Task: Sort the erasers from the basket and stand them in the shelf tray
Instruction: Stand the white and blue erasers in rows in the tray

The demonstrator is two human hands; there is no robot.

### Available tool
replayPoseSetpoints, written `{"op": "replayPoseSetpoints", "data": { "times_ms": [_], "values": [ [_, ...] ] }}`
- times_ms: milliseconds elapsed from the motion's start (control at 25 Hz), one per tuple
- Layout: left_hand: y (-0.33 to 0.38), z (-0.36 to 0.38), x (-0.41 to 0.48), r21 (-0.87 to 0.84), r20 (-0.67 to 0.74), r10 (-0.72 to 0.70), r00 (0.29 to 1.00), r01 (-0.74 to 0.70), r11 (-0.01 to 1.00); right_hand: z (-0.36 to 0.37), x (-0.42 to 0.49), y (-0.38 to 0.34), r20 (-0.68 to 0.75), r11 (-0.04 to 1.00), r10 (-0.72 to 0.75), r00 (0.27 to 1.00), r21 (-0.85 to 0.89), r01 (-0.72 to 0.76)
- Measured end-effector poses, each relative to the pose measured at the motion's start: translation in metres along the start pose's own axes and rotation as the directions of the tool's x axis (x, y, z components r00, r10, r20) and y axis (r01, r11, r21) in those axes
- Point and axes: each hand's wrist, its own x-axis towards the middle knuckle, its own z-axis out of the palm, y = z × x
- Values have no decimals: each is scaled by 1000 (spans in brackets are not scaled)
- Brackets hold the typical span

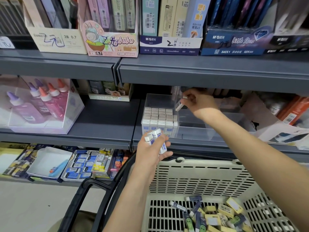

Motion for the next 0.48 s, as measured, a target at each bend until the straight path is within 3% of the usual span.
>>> {"op": "replayPoseSetpoints", "data": {
  "times_ms": [240,480],
  "values": [
    [0,1,1,-5,1,-2,1000,2,1000,4,-5,-13,107,992,-59,993,-103,70],
    [1,0,0,-32,2,-27,1000,27,999,18,-6,-15,202,975,-28,979,-209,71]
  ]
}}
